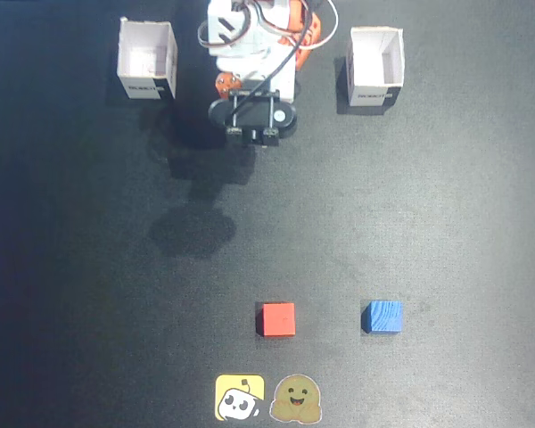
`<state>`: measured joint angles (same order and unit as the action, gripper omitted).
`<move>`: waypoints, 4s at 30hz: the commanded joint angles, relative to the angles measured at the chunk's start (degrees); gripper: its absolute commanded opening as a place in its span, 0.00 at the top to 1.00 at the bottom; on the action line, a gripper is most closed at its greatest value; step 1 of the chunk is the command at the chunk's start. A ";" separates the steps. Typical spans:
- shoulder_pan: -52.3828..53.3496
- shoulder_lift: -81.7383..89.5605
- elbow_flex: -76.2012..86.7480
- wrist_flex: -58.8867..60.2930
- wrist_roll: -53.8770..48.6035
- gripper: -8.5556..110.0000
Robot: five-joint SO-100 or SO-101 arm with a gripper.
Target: Put the red cube in the right box and the blue cube in the left box.
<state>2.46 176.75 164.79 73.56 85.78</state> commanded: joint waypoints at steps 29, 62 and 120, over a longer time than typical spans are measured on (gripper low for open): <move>0.26 0.44 -0.18 -1.05 0.00 0.93; -2.11 -4.83 -4.57 -7.73 -3.25 0.93; -10.20 -98.53 -73.92 -17.84 2.64 0.76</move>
<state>-7.82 78.22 96.06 54.67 88.51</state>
